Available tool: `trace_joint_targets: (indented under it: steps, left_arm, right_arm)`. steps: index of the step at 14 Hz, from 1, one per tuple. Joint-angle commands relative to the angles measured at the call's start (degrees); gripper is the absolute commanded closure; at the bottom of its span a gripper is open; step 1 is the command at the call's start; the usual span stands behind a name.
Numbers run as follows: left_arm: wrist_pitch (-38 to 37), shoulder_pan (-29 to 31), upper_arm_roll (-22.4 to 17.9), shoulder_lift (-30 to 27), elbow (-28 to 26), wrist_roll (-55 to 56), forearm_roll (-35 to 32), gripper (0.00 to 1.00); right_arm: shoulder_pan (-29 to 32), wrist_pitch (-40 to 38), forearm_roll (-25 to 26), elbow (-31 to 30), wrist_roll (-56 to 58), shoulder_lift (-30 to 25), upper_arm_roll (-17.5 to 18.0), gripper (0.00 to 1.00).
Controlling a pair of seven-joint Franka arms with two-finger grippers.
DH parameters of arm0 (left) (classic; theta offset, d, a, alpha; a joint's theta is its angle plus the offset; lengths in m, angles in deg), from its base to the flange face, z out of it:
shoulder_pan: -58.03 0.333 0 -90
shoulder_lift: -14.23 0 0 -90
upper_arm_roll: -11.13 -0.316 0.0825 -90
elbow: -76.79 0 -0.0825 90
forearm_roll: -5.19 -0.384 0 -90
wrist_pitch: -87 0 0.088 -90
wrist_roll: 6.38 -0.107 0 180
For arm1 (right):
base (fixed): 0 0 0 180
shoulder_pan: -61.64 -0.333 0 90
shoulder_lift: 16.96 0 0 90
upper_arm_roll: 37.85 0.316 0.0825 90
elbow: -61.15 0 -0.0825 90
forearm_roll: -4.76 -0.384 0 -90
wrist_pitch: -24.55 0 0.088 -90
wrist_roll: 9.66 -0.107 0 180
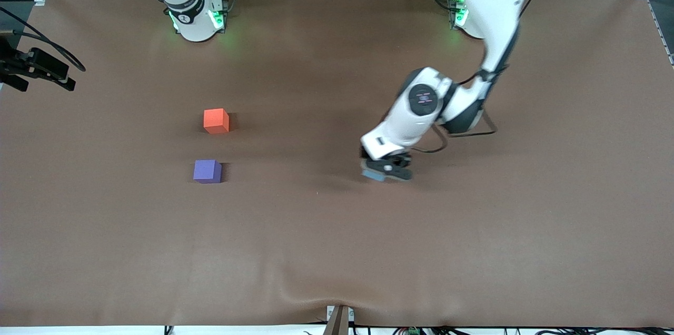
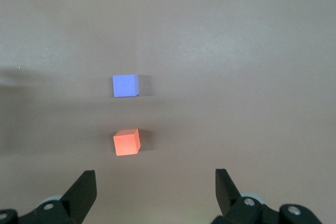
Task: Place blue block between orange and purple blocks
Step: 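Carry the blue cube with the left gripper toward the table middle, lower it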
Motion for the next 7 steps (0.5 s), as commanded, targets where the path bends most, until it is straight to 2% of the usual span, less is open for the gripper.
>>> trace_joint_targets:
  steps: [1,4,5,6,7]
  left_arm:
    - [-5.9,-7.1,-1.6,9.4,13.8,9.5,0.5,1.0]
    - [-5.9,-9.8,-2.6,10.5,15.7,13.7,0.8,1.0]
    - [-5.9,-10.0,-2.5,10.5,16.0,14.9,0.9,0.96]
    - [-5.9,-10.7,-2.5,10.5,16.1,17.2,0.9,0.12]
    - [-5.9,-11.4,-2.6,10.0,16.2,21.9,0.8,0.0]
  right_arm:
    - [1.2,0.1,0.1,0.0,0.2,-0.3,0.9,0.0]
    - [1.2,0.3,0.1,0.0,0.2,-0.3,0.8,0.0]
    - [1.2,0.3,0.1,0.0,0.2,-0.4,0.9,0.0]
    - [1.2,0.3,0.1,0.0,0.2,-0.3,0.9,0.0]
    - [1.2,0.4,0.1,0.0,0.2,-0.4,0.9,0.0]
